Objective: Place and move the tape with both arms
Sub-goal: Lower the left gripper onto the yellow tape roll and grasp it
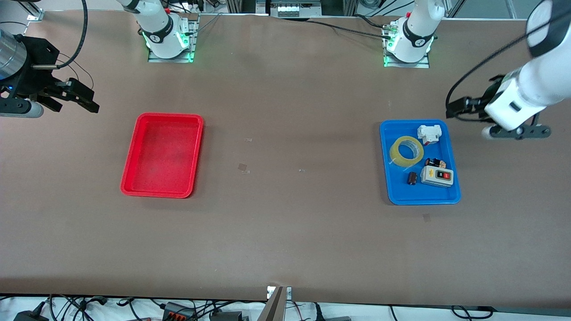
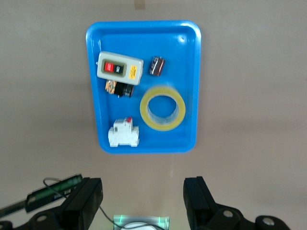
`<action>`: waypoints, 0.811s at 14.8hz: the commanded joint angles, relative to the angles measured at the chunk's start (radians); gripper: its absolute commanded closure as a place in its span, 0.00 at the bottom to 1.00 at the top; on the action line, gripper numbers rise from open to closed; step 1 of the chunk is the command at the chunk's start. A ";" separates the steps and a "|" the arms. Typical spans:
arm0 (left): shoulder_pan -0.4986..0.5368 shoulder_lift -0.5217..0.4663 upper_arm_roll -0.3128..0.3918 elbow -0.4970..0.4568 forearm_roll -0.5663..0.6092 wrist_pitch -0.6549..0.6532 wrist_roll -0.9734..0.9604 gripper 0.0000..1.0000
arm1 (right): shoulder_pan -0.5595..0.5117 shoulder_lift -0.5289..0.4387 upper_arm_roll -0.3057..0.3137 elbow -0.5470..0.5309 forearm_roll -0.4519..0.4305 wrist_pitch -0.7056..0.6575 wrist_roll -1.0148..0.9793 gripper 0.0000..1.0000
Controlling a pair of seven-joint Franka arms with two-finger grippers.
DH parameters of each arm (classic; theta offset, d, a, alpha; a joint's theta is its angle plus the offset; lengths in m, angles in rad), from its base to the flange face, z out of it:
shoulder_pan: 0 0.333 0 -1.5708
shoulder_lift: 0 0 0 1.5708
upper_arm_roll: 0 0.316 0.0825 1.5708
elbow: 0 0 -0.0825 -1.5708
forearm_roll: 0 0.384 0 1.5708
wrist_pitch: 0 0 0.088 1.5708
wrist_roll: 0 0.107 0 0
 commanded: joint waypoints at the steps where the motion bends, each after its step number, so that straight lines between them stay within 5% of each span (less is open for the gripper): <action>1: 0.003 -0.024 -0.001 -0.207 -0.018 0.232 -0.004 0.00 | 0.001 0.003 -0.001 0.014 -0.001 0.000 -0.014 0.01; 6: 0.002 -0.005 -0.001 -0.499 -0.015 0.667 -0.004 0.00 | -0.001 0.002 -0.001 0.016 -0.001 -0.006 -0.014 0.01; 7: 0.002 0.185 -0.001 -0.514 -0.012 0.898 -0.001 0.00 | -0.001 0.000 -0.001 0.016 0.001 -0.007 -0.011 0.01; 12: 0.002 0.268 -0.001 -0.513 -0.006 0.966 0.011 0.00 | -0.001 0.002 -0.001 0.014 0.001 -0.007 -0.012 0.01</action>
